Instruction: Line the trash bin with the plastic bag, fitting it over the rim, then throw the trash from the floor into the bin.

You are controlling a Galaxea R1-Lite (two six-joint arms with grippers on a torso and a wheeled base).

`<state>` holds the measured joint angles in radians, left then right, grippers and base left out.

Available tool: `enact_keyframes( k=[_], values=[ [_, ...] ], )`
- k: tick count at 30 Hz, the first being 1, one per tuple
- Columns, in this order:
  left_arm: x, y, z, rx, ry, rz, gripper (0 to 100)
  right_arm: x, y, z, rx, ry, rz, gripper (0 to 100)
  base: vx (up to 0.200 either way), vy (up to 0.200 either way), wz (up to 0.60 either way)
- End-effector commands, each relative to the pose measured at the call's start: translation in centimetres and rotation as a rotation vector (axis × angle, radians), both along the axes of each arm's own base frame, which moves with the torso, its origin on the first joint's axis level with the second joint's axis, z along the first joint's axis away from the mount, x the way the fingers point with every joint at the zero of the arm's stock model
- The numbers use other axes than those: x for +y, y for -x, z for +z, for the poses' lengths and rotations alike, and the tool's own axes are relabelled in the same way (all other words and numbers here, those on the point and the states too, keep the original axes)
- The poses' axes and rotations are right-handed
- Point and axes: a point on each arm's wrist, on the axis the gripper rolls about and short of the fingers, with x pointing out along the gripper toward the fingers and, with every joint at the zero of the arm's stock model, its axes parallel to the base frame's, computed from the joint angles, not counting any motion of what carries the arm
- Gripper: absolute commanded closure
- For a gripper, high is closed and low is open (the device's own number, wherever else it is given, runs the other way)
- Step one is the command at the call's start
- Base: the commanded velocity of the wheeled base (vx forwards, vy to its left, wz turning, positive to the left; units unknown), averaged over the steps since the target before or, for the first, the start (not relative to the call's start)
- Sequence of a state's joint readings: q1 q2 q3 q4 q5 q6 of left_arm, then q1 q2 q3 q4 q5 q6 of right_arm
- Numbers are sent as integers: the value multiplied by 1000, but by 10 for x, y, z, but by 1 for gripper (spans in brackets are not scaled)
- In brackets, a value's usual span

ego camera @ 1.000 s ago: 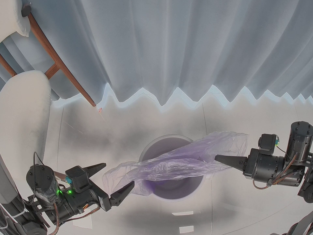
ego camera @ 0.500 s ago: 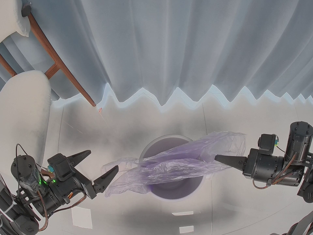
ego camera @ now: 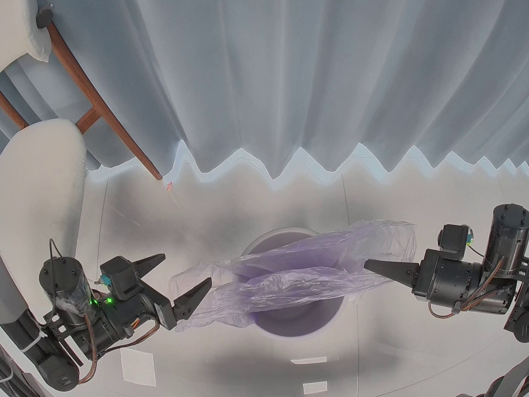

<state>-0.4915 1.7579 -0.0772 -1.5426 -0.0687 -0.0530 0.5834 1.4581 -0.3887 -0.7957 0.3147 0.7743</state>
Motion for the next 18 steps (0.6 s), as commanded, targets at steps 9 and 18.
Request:
enact_keyframes(
  k=[9,18],
  values=[
    [-24,-39,-24,31,-39,-10,100,-3,4,10,-39,-26,-1,100,0,0,0],
    [-54,-56,23,-188,67,-84,100,-1,7,4,-52,21,24,100,0,0,0]
  ],
)
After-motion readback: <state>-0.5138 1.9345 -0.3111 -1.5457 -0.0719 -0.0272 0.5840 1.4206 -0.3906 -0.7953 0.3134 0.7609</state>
